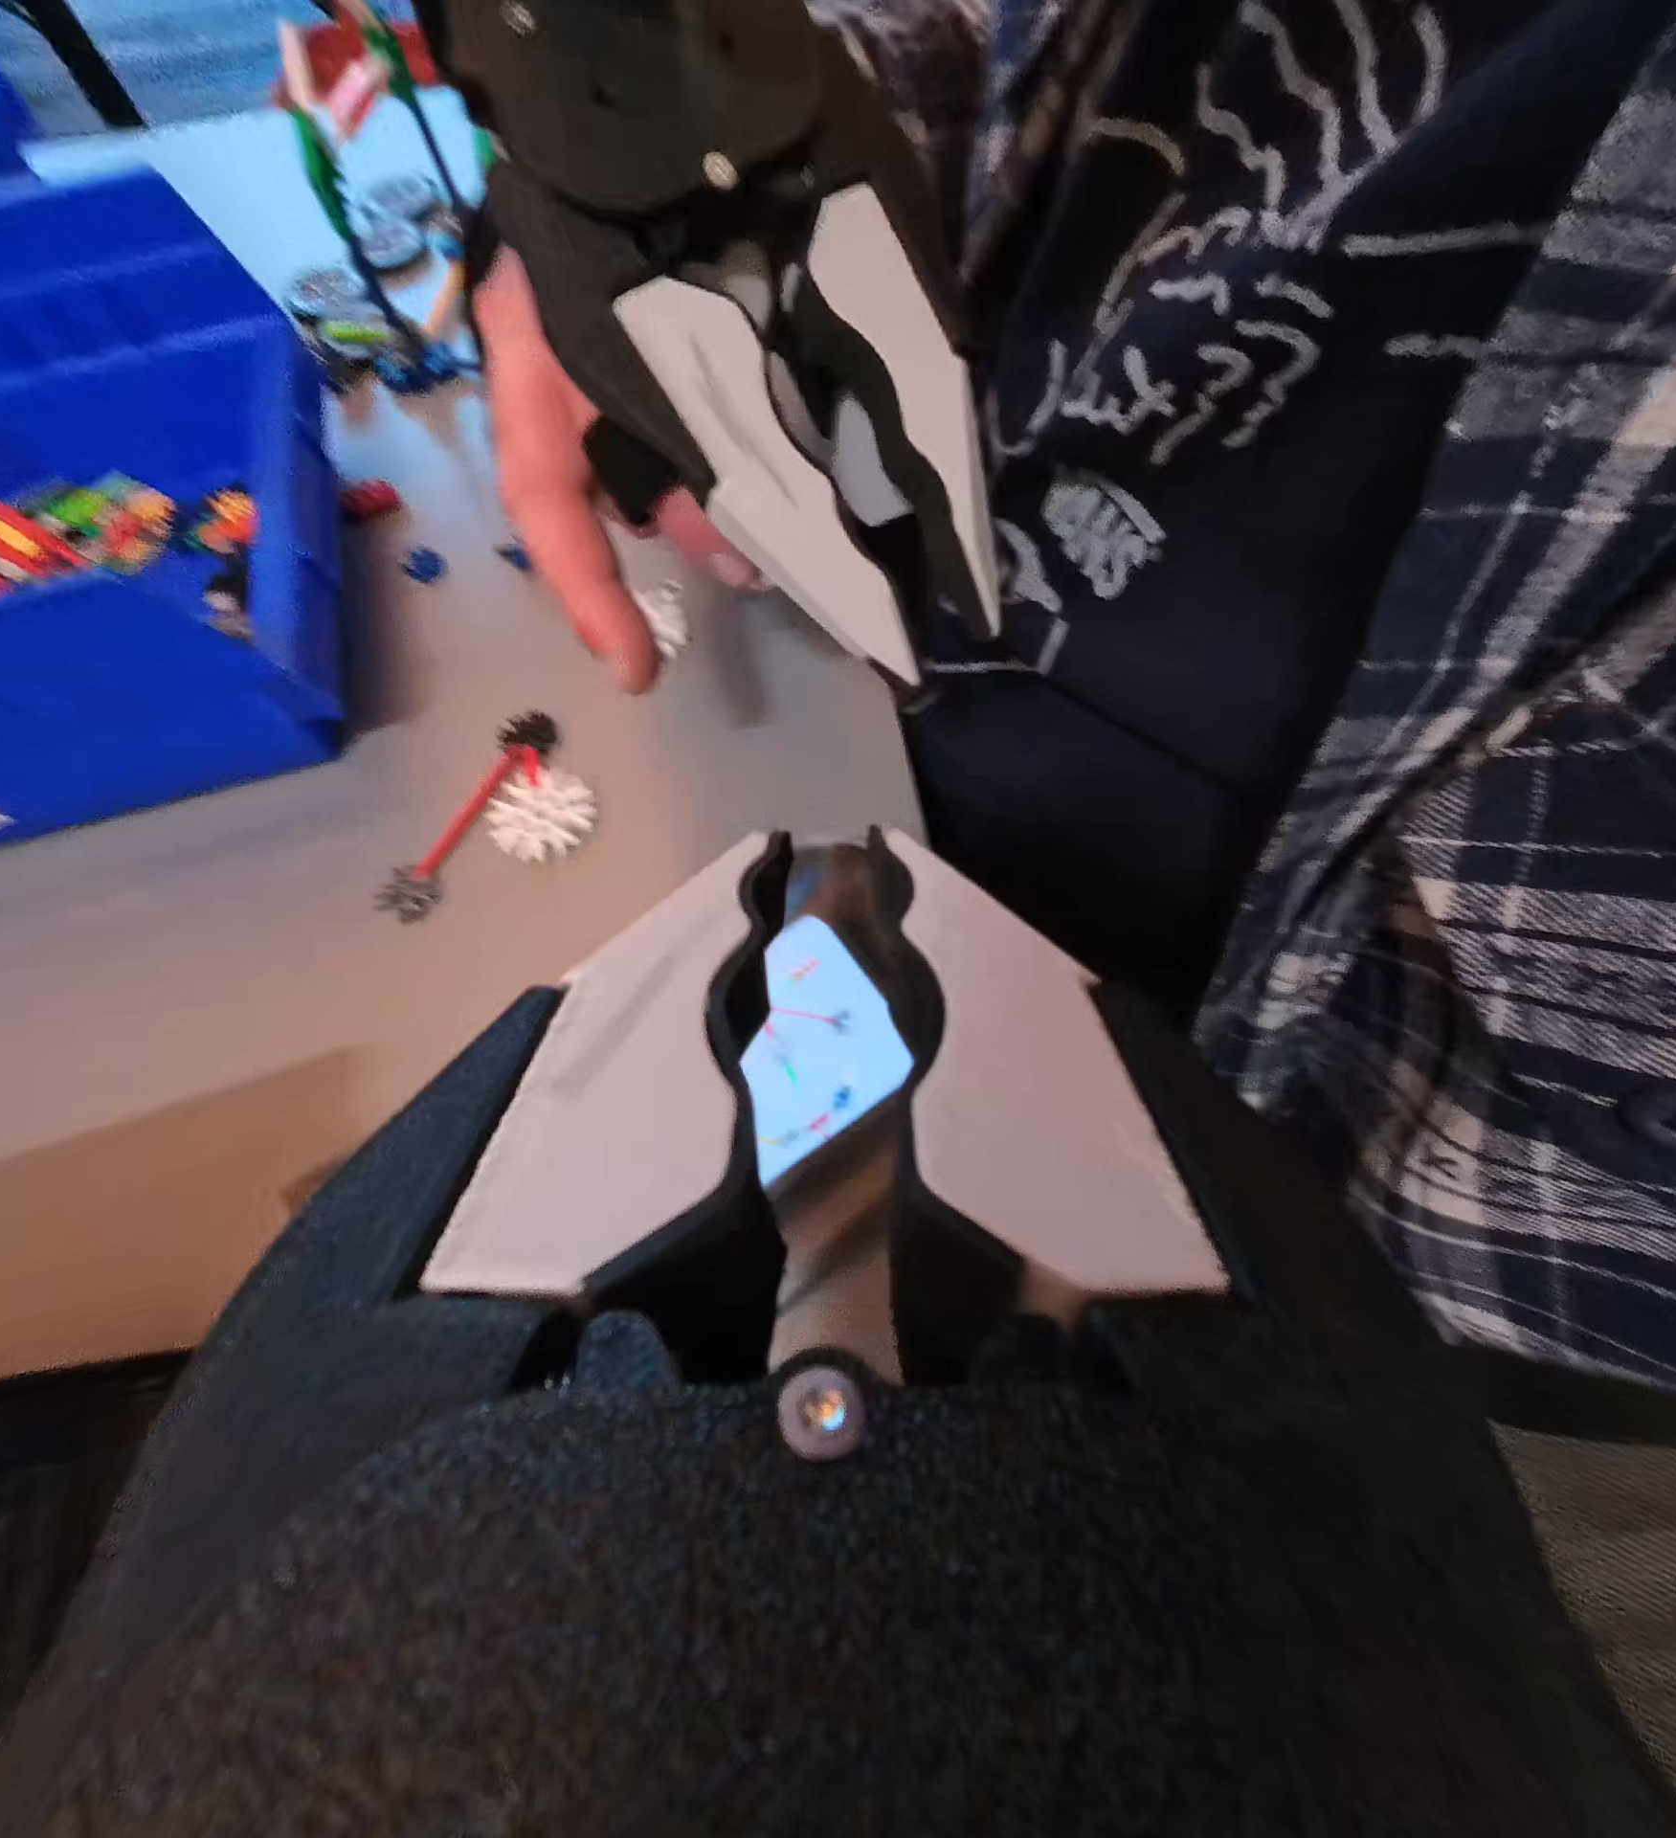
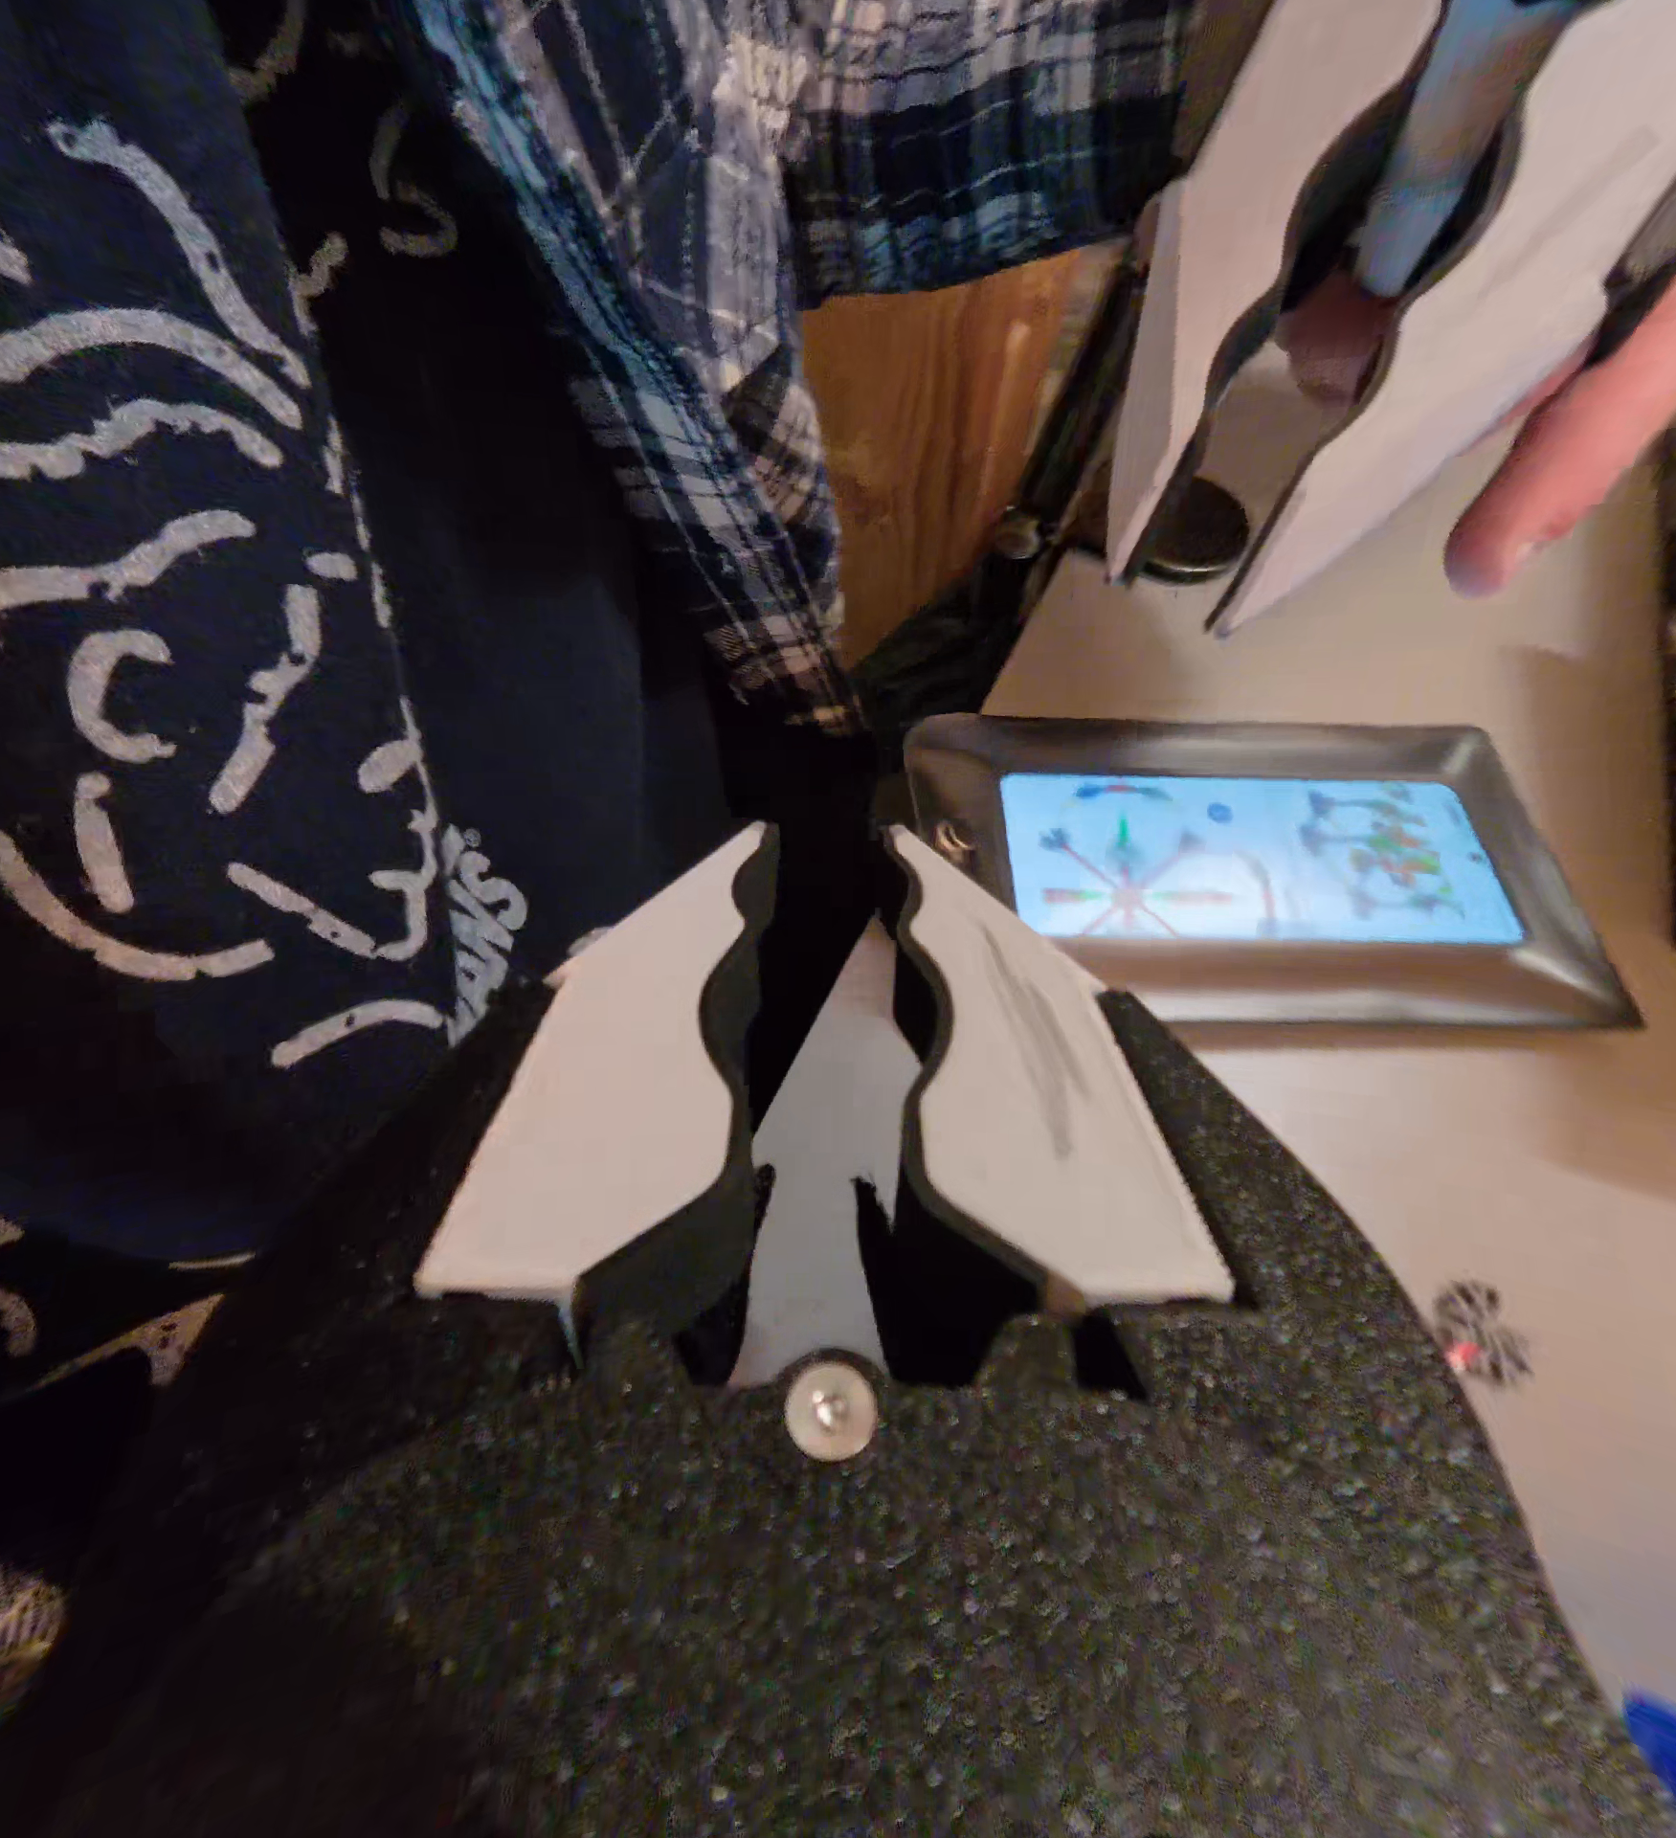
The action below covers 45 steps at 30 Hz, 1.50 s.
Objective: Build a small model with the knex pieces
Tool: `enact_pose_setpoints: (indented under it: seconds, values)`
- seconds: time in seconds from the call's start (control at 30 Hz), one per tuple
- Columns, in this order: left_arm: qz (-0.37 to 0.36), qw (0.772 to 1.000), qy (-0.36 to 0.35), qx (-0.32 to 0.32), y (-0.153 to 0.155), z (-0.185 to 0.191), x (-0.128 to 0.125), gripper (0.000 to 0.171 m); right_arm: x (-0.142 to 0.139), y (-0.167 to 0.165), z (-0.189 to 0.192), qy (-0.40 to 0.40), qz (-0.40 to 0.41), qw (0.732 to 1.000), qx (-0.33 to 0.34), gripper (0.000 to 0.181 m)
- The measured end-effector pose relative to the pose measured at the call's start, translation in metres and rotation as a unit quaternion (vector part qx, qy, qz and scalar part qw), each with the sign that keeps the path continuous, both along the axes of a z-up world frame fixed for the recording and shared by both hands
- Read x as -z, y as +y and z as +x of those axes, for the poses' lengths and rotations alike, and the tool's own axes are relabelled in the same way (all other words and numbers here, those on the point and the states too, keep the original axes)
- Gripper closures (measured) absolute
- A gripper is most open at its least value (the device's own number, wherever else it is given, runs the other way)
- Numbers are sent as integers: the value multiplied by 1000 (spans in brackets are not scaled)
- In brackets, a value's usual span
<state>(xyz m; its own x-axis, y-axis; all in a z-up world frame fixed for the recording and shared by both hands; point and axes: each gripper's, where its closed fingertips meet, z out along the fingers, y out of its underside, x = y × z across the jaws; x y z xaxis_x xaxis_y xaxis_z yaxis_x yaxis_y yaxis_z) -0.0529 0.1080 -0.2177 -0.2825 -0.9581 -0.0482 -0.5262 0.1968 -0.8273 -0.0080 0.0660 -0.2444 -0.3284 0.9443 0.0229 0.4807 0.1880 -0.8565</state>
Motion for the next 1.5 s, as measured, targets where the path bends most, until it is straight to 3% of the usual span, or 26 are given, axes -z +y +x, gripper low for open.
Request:
enact_pose_setpoints:
  seconds: [0.27,0.37,0.5,0.87,1.07,1.23,1.4,1.5]
  values:
    - [125,989,4,-75,77,70,-62,136,0,25,40,60,20,990,126,162]
    - [145,986,21,-82,107,103,-77,138,0,33,54,75,30,986,149,162]
    - [182,978,70,-69,152,145,-77,143,-1,45,72,102,29,979,176,162]
    - [230,945,232,-20,264,234,-9,155,-6,70,101,174,31,959,222,165]
    - [221,932,286,37,282,267,36,155,-4,67,105,173,35,961,213,165]
    - [199,919,336,58,294,268,72,150,-8,65,109,181,31,960,212,165]
    - [192,897,392,74,298,256,93,152,-7,63,109,179,28,961,207,165]
    - [181,897,397,74,299,256,97,157,-6,62,108,175,27,962,207,165]
